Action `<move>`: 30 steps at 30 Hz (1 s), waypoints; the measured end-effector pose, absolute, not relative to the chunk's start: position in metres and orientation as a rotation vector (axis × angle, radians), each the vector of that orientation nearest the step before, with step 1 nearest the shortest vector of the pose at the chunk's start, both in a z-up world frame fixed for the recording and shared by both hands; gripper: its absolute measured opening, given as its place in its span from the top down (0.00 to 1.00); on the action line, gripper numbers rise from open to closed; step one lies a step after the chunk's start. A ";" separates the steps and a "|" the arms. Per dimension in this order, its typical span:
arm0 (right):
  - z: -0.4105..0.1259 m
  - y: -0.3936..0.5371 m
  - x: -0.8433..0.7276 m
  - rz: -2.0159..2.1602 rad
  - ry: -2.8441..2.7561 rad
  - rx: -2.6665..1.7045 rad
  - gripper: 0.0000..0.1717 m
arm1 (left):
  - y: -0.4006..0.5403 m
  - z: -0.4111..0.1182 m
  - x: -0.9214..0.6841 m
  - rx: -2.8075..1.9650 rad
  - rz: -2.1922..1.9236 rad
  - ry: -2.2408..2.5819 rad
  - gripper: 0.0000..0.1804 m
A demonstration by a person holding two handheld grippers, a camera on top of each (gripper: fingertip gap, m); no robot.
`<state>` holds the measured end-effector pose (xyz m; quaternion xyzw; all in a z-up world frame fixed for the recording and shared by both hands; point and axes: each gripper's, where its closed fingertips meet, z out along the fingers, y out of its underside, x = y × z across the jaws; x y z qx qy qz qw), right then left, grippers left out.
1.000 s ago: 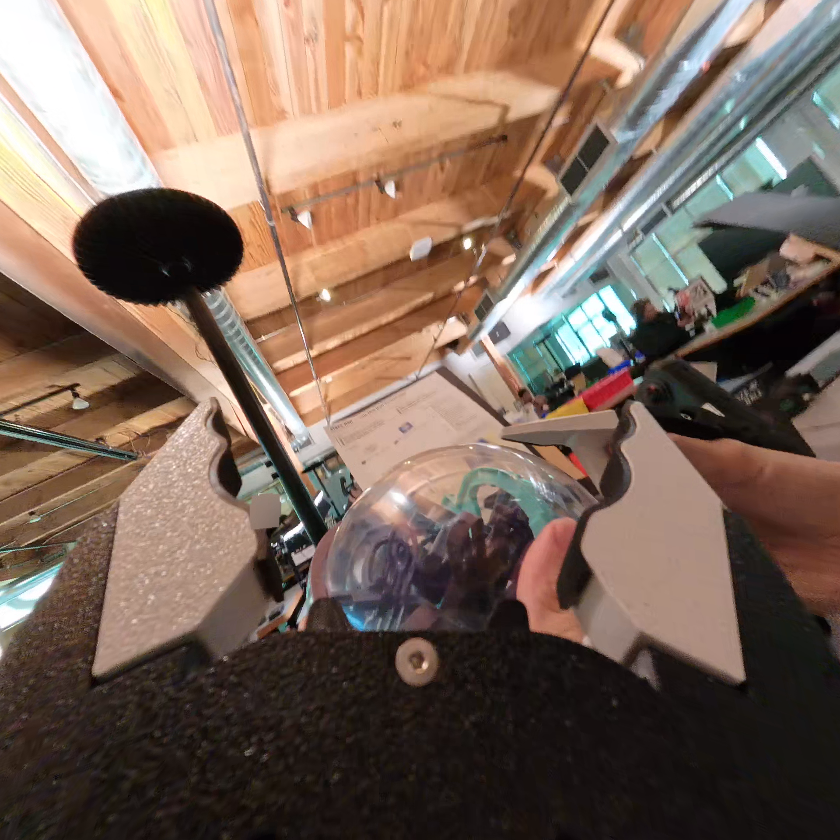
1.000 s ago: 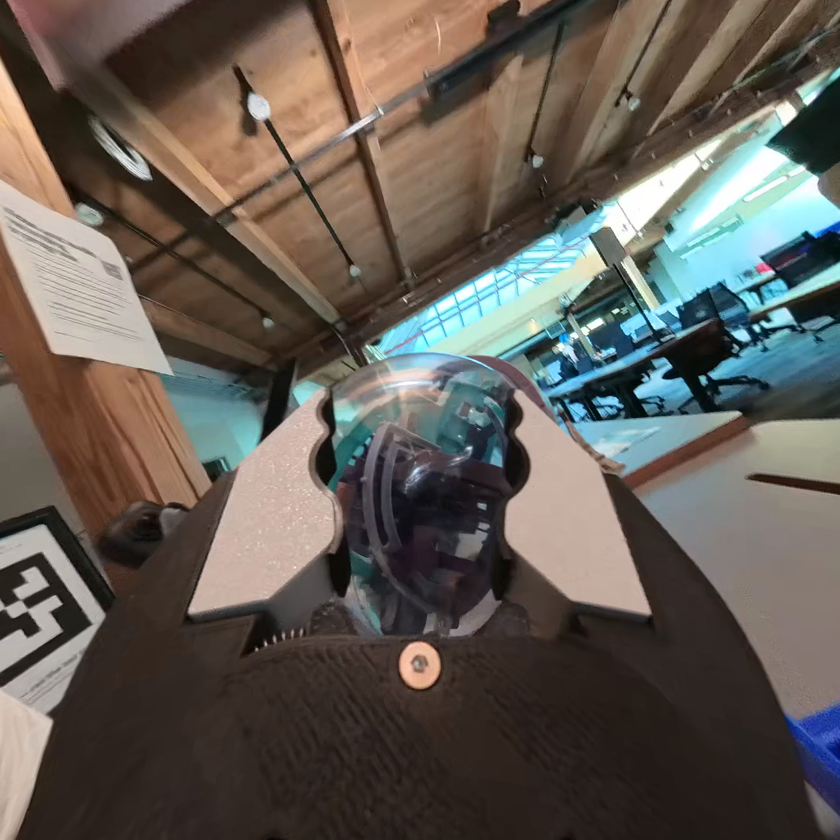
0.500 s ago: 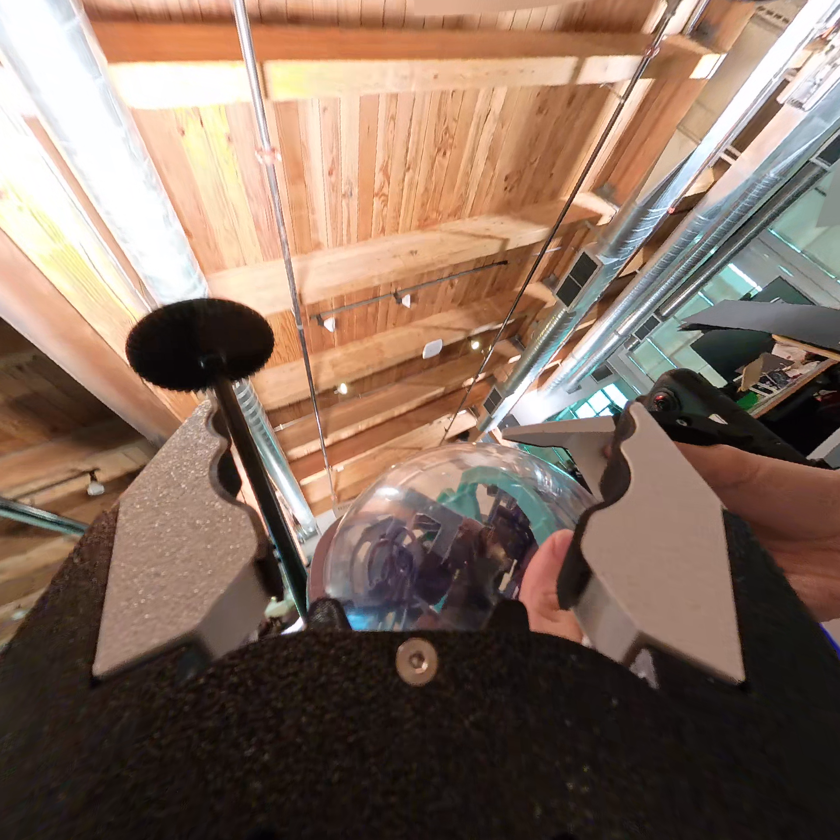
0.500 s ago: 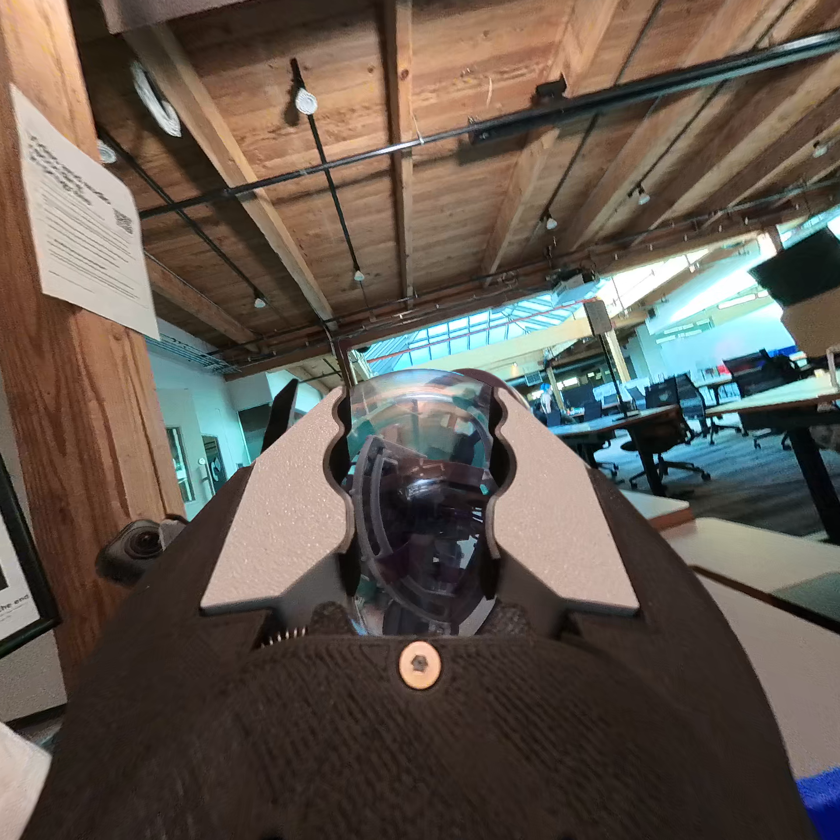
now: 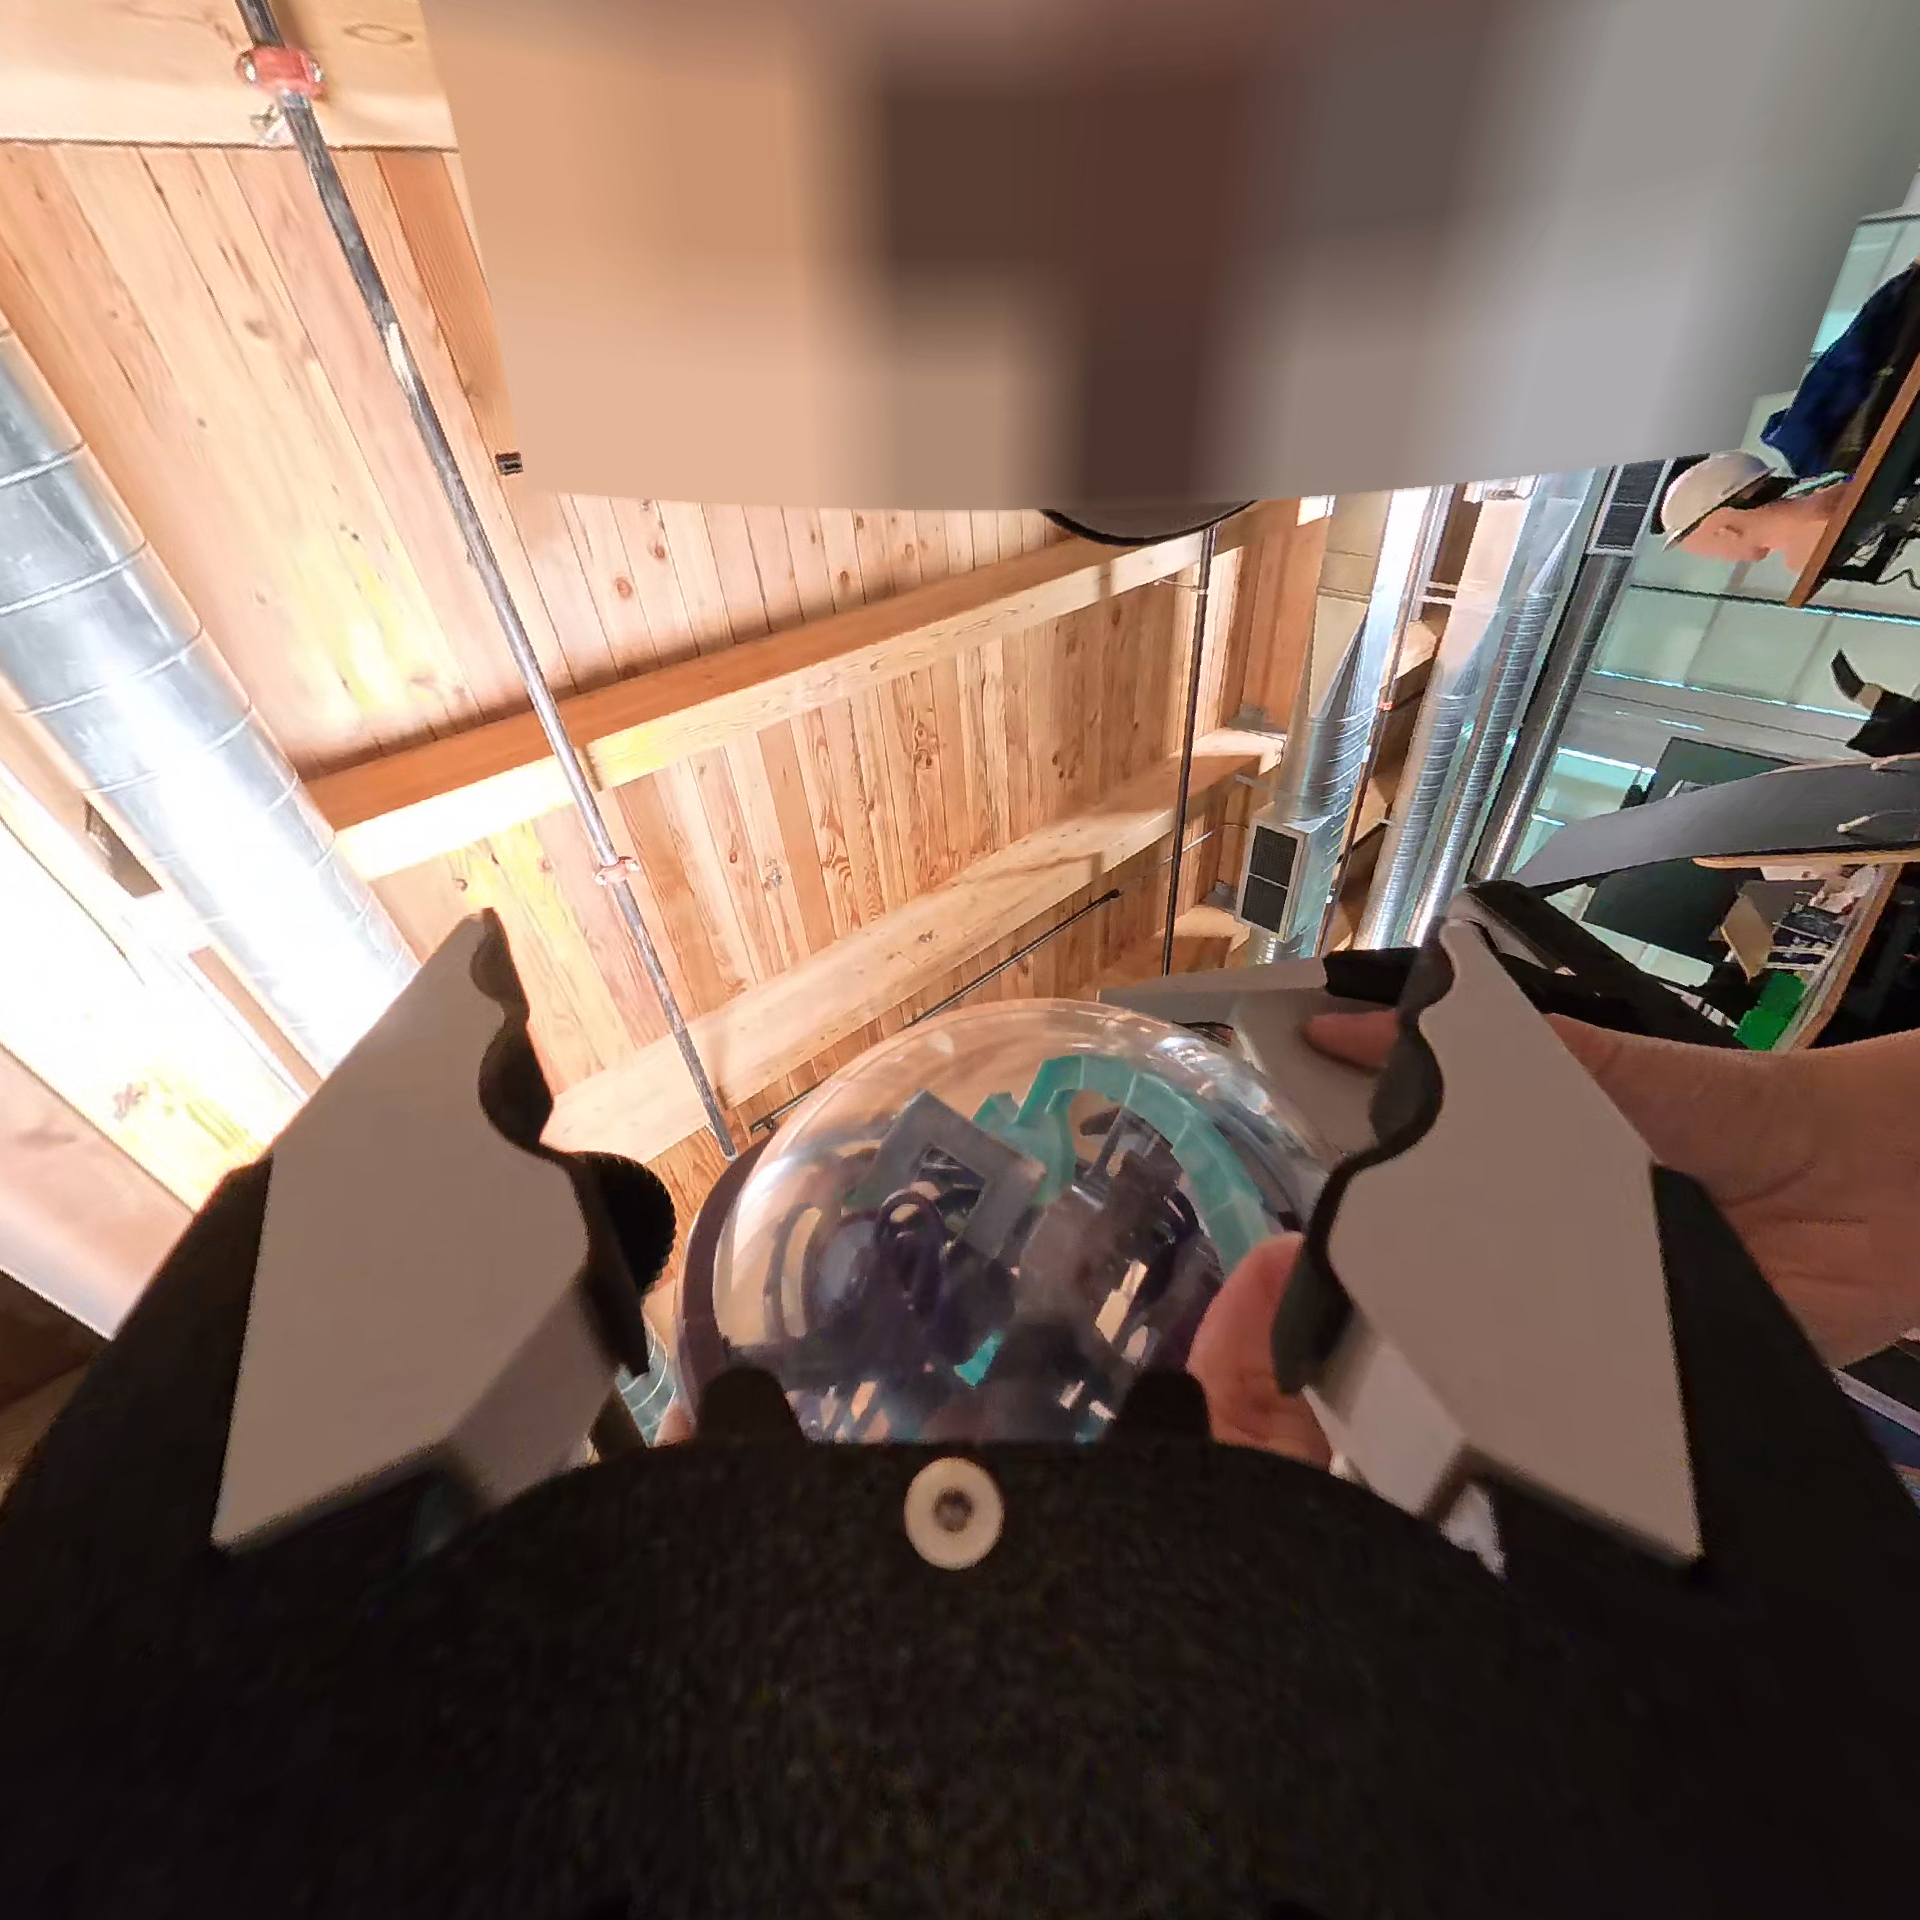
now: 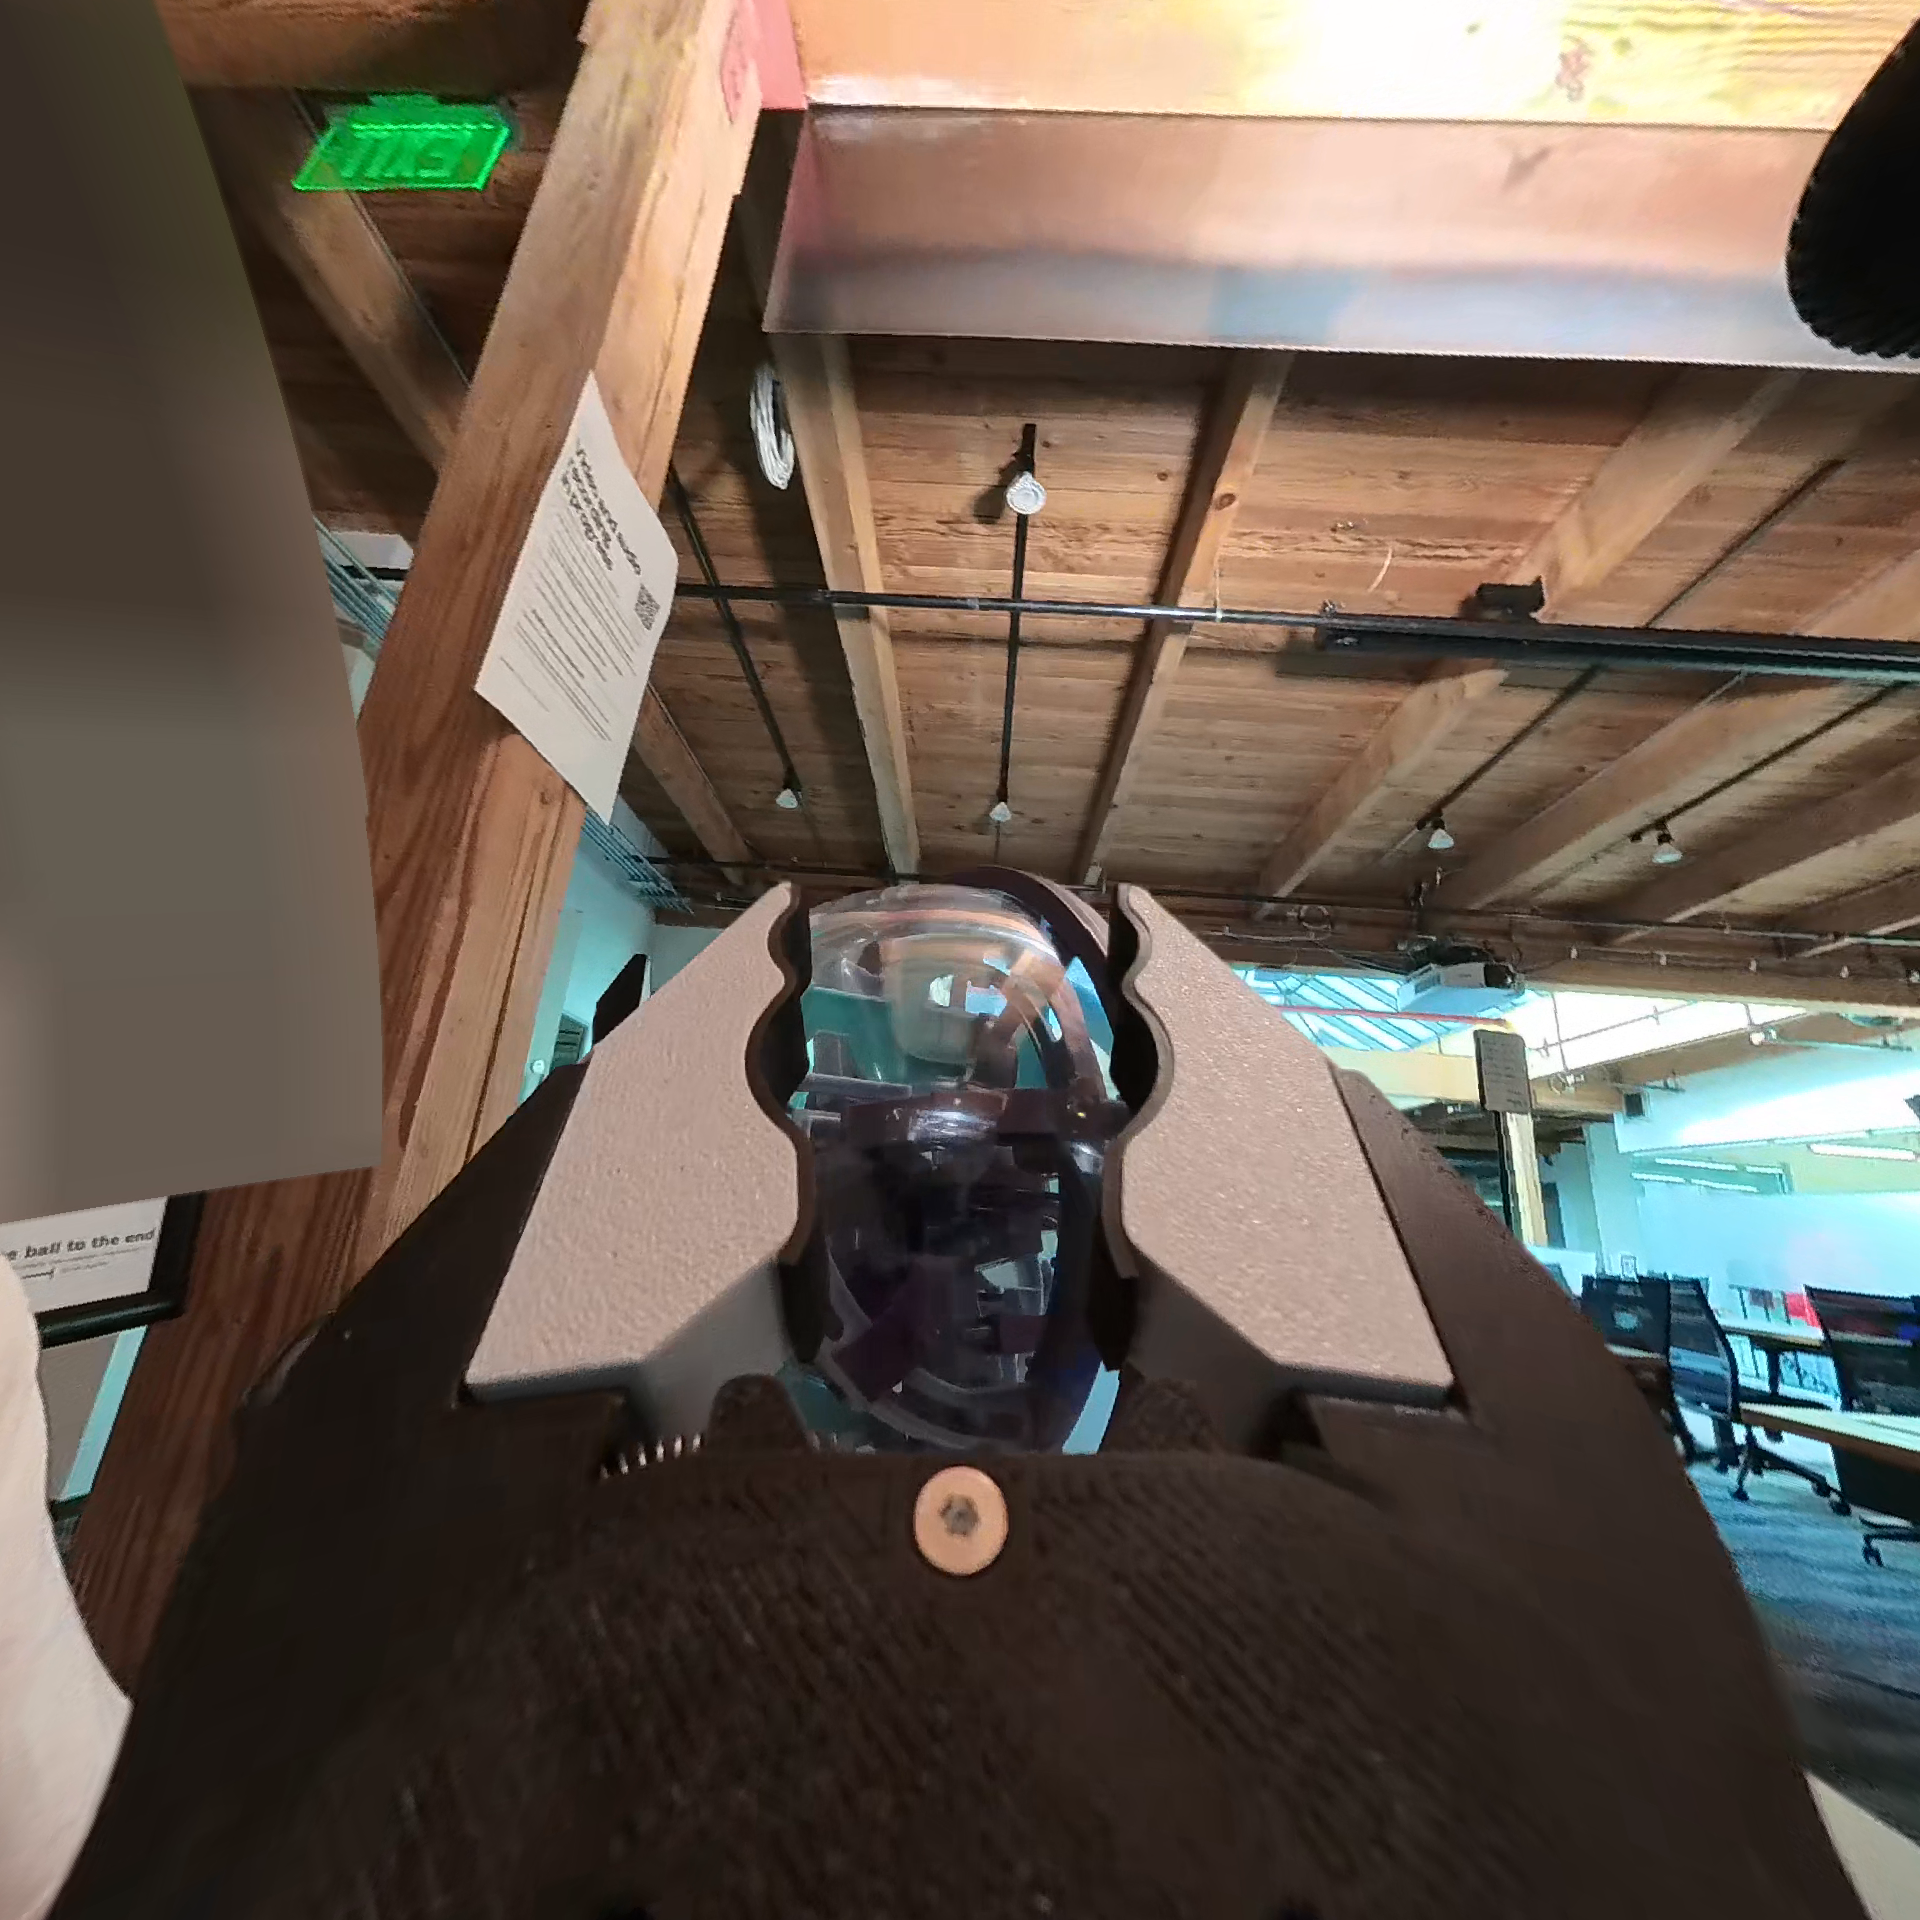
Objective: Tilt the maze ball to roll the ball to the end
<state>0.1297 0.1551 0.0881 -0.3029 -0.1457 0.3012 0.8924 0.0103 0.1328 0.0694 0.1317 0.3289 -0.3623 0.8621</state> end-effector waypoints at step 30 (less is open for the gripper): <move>0.090 0.143 0.124 0.657 -0.350 -0.556 0.68 | 0.112 0.072 0.008 0.311 -0.645 0.716 0.14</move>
